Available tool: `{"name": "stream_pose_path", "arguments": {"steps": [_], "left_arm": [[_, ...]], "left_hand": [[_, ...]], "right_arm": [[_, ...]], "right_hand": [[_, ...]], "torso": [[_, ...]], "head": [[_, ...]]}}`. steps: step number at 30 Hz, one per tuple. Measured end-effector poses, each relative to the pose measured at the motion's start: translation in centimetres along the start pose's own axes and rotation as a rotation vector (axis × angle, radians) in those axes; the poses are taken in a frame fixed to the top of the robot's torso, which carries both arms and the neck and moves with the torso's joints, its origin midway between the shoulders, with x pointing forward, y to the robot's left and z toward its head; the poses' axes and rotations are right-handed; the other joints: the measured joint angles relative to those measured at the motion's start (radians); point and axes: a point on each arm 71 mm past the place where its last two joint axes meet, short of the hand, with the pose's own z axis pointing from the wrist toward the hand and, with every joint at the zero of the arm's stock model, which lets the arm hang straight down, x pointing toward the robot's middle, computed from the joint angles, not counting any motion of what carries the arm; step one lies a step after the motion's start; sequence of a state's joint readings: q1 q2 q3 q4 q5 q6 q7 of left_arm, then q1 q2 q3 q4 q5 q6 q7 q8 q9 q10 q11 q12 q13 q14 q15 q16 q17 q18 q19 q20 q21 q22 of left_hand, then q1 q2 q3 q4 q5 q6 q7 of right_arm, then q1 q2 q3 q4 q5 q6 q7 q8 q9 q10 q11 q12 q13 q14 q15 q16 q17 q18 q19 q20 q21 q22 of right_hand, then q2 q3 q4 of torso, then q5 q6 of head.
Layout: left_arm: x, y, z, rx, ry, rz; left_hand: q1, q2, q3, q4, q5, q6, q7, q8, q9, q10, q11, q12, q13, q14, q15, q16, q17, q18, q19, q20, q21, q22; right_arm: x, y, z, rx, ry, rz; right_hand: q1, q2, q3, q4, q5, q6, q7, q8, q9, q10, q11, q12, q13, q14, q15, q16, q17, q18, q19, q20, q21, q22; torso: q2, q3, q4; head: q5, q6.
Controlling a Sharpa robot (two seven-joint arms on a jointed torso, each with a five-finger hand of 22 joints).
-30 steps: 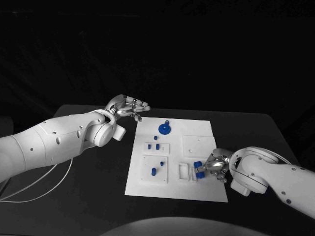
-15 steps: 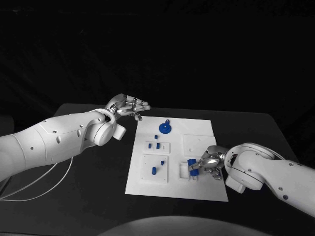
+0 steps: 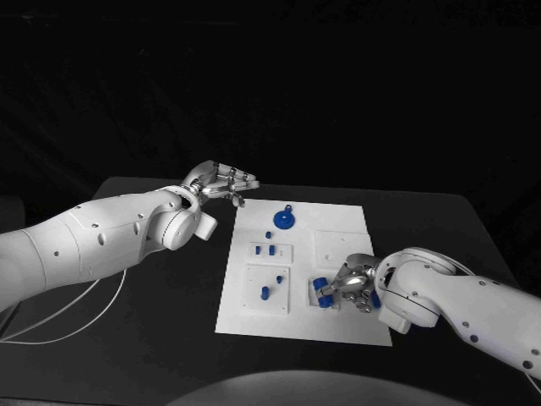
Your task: Assemble the parts on the task board
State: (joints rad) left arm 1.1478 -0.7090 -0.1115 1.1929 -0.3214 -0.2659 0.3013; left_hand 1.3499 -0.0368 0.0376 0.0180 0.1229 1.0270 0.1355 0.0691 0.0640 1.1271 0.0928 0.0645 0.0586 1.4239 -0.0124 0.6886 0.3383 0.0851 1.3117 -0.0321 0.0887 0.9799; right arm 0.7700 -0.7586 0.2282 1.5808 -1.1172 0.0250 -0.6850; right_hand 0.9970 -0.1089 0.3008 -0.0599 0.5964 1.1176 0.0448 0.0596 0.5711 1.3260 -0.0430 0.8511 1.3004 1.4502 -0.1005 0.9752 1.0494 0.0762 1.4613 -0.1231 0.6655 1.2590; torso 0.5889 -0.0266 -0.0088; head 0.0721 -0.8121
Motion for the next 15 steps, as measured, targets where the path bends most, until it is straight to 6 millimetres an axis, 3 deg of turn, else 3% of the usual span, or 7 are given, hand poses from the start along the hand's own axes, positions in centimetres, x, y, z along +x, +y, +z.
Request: {"name": "stream_pose_path", "arguments": {"steps": [8,15], "left_arm": [[0.03,0.00,0.00,0.000,0.003,-0.001],[0.08,0.00,0.01,0.000,0.007,-0.002]], "left_hand": [[0.000,0.000,0.000,0.000,0.000,0.000,0.000,0.000,0.000,0.000,0.000,0.000,0.000,0.000,0.000,0.000,-0.001,0.000,0.000,0.000,0.000,-0.003],[0.000,0.000,0.000,0.000,0.000,0.000,0.000,0.000,0.000,0.000,0.000,0.000,0.000,0.000,0.000,0.000,-0.001,0.000,0.000,0.000,0.000,-0.003]], "right_arm": [[0.07,0.55,0.40,-0.001,-0.002,-0.016],[-0.05,0.66,0.64,0.000,-0.004,-0.017]], "right_hand": [[0.000,0.000,-0.001,-0.001,-0.032,0.000,0.000,0.000,-0.005,0.000,0.000,0.000,-0.002,0.000,0.000,0.000,0.000,0.000,0.000,0.000,0.000,0.001],[0.000,0.000,0.029,-0.008,-0.126,0.000,0.000,0.004,-0.013,0.000,0.000,0.000,-0.004,0.000,0.000,0.000,0.001,0.000,0.000,0.000,0.000,0.002]], "torso": [[0.000,0.0005,-0.0007],[0.000,0.0005,-0.0011]], "head": [[0.007,-0.002],[0.010,-0.003]]}}
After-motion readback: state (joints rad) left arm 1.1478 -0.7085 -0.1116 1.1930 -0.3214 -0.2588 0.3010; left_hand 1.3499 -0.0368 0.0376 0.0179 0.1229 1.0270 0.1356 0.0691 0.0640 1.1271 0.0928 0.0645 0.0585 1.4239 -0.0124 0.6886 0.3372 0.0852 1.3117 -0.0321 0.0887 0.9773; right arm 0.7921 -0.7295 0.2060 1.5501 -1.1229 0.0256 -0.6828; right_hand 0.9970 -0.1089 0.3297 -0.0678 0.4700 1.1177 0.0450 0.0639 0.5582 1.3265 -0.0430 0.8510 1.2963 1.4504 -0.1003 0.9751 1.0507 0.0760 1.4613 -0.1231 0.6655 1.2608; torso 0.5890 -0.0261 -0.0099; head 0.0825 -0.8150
